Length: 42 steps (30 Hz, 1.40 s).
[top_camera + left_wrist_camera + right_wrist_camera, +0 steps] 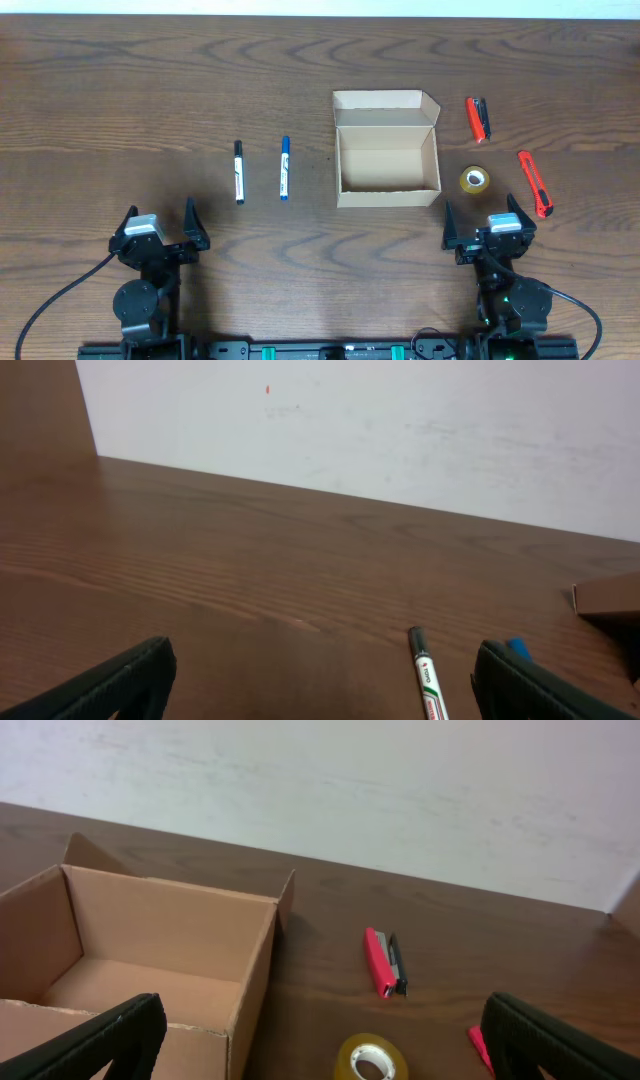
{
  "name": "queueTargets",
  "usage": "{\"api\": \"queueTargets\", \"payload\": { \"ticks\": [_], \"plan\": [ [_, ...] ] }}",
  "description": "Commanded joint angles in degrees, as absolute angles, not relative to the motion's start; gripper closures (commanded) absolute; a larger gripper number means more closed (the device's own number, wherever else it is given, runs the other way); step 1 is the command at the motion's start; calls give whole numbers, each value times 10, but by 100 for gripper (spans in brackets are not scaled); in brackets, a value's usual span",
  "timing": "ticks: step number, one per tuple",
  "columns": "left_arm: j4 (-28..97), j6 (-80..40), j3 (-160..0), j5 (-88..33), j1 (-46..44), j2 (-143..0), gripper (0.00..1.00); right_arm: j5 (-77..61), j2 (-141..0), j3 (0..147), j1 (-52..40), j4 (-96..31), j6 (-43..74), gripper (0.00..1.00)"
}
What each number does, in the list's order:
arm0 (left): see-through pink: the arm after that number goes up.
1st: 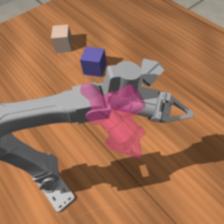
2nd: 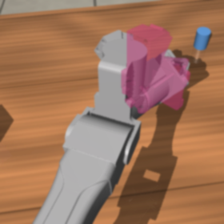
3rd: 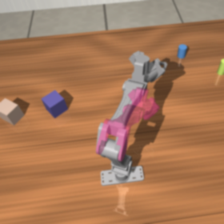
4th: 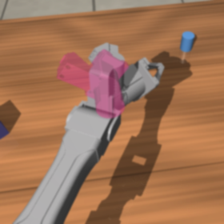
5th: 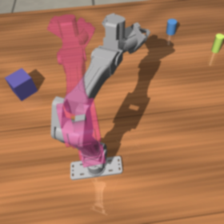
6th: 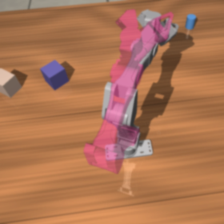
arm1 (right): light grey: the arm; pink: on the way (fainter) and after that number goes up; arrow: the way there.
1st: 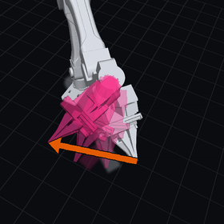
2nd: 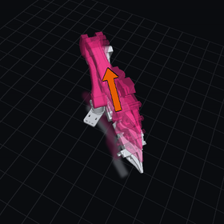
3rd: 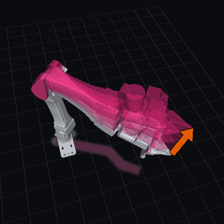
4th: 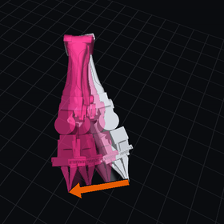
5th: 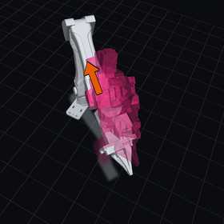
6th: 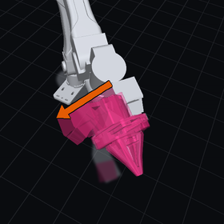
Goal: Pack container
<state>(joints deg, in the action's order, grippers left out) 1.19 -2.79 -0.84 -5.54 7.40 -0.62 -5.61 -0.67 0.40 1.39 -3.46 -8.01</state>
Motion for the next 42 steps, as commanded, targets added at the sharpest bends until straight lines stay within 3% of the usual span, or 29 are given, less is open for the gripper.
{"api": "queueTargets", "payload": {
  "ticks": [1, 23, 31, 35, 42],
  "plan": [
    [39, -26, -3, -58, 74, -2, 5, -58, -3, 3, 19, -37, -86, 1],
    [39, -26, -3, -58, 74, -2, 5, -88, -3, 25, 19, -40, -41, 1],
    [39, -26, -3, -58, 74, -2, 5, 78, -49, 225, 19, -206, 4, 1],
    [39, -26, -3, -58, 74, -2, 4, 106, -156, 371, 19, -287, 4, 1],
    [39, -26, -3, -58, 74, -2, 5, 129, -454, 675, 19, -586, 56, 1]
  ]
}}
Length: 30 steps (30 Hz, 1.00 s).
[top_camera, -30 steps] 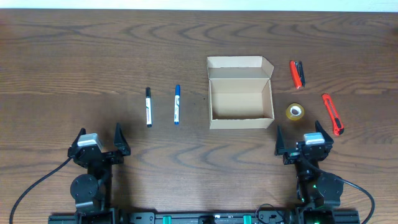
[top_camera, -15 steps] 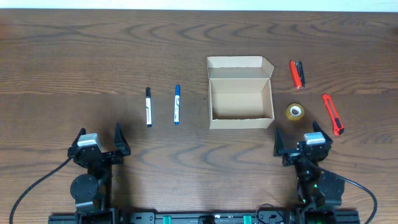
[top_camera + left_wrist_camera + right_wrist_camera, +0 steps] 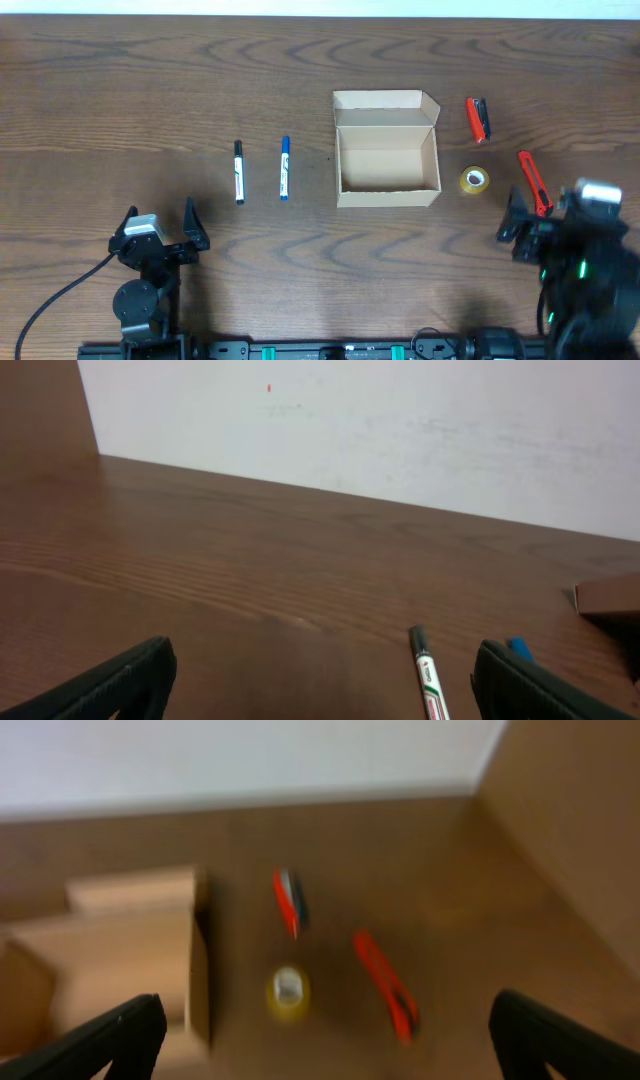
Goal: Pack container
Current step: 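Move the right gripper over the yellow tape roll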
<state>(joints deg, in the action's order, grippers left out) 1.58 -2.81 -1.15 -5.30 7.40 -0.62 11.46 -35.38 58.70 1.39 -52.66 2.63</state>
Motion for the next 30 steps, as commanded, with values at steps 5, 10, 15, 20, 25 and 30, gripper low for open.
{"api": "queueTargets", "payload": {
  "ticks": [5, 10, 15, 20, 25, 30],
  "plan": [
    [39, -26, -3, -58, 74, -2, 5, 18, -614, 840, 19, -736, 61, 1],
    [39, -26, -3, -58, 74, -2, 5, -59, -700, 865, 18, -742, 64, 1],
    [39, -26, -3, -58, 74, -2, 5, 93, -794, 865, 34, -707, 116, 1],
    [39, -26, -3, -58, 74, -2, 5, 157, -885, 865, 59, -669, 141, 1],
    [39, -26, -3, -58, 74, -2, 5, 143, -971, 865, 82, -630, 119, 1],
    [39, -26, -3, -58, 74, -2, 5, 143, -1033, 865, 90, -586, 92, 1]
  ]
}}
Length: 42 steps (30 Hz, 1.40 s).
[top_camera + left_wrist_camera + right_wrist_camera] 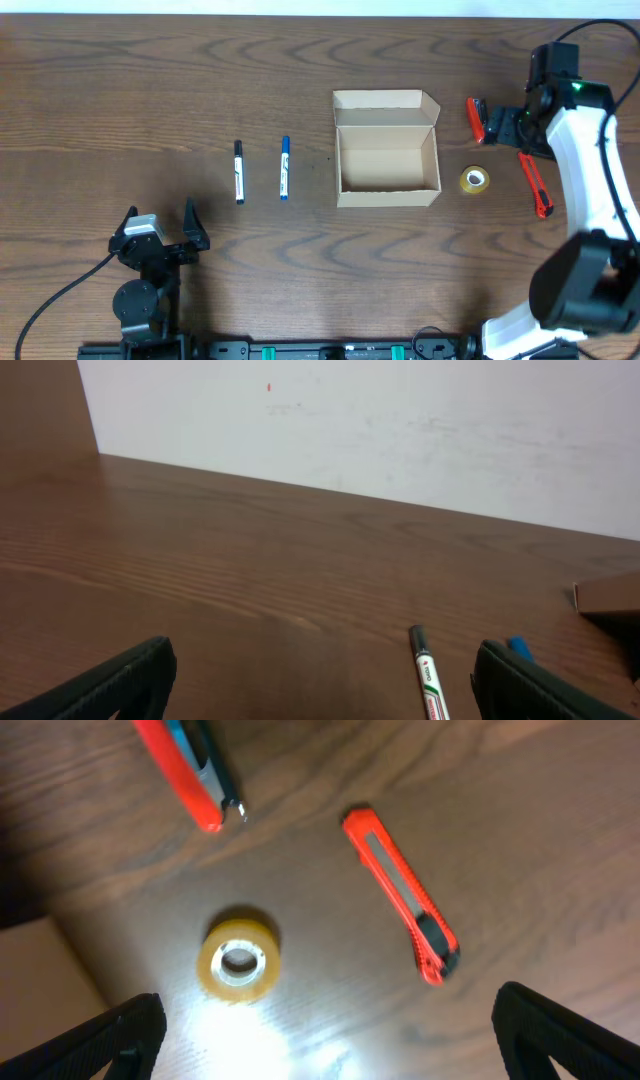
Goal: Pack container
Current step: 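Move the right gripper over the yellow tape roll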
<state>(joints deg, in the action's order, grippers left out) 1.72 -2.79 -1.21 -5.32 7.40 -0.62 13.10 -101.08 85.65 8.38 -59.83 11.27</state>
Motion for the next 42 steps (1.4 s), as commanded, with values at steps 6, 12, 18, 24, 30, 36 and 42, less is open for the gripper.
{"api": "queueTargets", "payload": {
  "ticks": [6, 12, 18, 24, 30, 36, 42],
  "plan": [
    [39, -26, -3, -58, 74, -2, 5, 120, -1071, 865, 91, -543, 81, 1],
    [39, -26, -3, -58, 74, -2, 5, 90, -1073, 863, 91, -529, 70, 1],
    [39, -26, -3, -58, 74, -2, 5, 2, -1080, 840, 98, -531, 12, 1],
    [39, -26, -3, -58, 74, -2, 5, 37, -1080, 813, 106, -573, 49, 1],
    [39, -26, -3, -58, 74, -2, 5, 37, -1080, 771, 140, -570, 62, 1],
    [39, -26, -3, -58, 74, -2, 5, 21, -1080, 766, 178, -570, 59, 1],
    [39, -26, -3, -58, 74, -2, 5, 3, -1080, 764, 182, -568, 53, 1]
  ]
}}
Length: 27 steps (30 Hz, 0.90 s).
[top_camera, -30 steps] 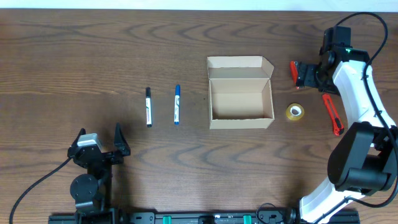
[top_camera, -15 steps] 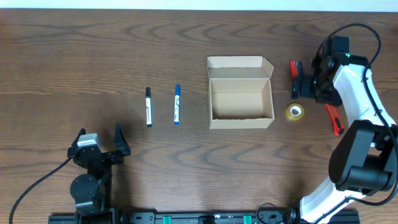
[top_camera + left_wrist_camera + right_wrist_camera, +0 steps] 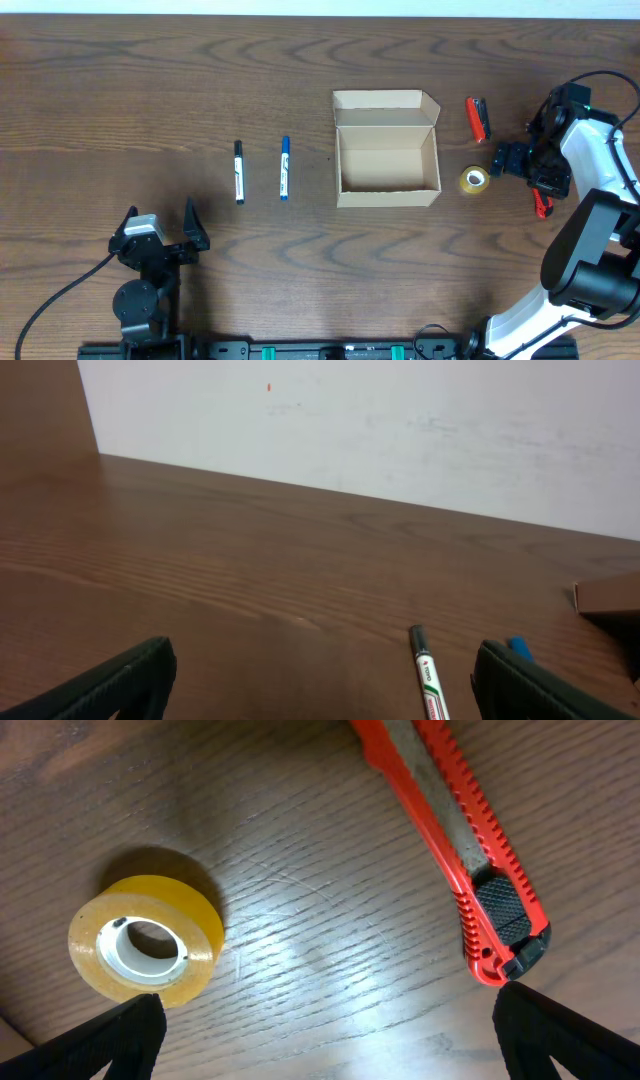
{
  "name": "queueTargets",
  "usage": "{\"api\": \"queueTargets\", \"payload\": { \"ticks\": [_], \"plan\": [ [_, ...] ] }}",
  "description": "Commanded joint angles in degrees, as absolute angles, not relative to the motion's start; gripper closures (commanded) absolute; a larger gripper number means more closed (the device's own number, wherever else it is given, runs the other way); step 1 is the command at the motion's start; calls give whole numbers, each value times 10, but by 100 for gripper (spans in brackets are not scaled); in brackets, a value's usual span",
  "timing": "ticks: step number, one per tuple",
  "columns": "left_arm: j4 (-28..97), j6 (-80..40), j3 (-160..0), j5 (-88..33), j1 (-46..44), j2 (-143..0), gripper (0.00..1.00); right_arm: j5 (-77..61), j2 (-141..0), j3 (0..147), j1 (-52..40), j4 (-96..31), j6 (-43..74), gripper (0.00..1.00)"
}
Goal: Pack container
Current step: 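Move the right gripper over the yellow tape roll, then lower the right gripper and grasp the yellow tape roll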
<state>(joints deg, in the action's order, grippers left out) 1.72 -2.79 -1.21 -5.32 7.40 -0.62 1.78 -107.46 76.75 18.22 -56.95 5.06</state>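
An open cardboard box (image 3: 387, 150) sits at mid-table, nothing visible inside it. To its right lie a yellow tape roll (image 3: 474, 180) (image 3: 146, 940), a red utility knife (image 3: 541, 205) (image 3: 450, 830) and a red-and-black cutter (image 3: 478, 118). To its left lie a black marker (image 3: 239, 171) (image 3: 428, 680) and a blue marker (image 3: 284, 167) (image 3: 517, 648). My right gripper (image 3: 524, 168) (image 3: 325, 1040) hangs open low over the table, between the tape roll and the knife, holding nothing. My left gripper (image 3: 160, 218) (image 3: 320, 680) rests open at the front edge.
The box's rear flap (image 3: 385, 102) stands up behind the box. A white wall (image 3: 400, 430) runs behind the table's far edge. The right arm's white link (image 3: 598, 160) and its cable reach along the right edge.
My right gripper has moved from beside the red-and-black cutter toward the front, and now sits lower, between the tape roll and the knife. The left arm and all objects are unmoved.
Both grippers first rested open at the front edge. Then the right arm was lifted at the front right. Later it reached out beside the far right cutter. Now it hangs low between the tape and the knife. Nothing has been picked up.
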Motion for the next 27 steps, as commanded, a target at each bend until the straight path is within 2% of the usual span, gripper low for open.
{"api": "queueTargets", "payload": {
  "ticks": [1, 27],
  "plan": [
    [39, -26, -3, -58, 74, -2, 4, 4, -1080, 763, 179, -568, 53, 1],
    [39, -26, -3, -58, 74, -2, 5, 21, -1107, 759, 140, -563, 3, 1]
  ]
}}
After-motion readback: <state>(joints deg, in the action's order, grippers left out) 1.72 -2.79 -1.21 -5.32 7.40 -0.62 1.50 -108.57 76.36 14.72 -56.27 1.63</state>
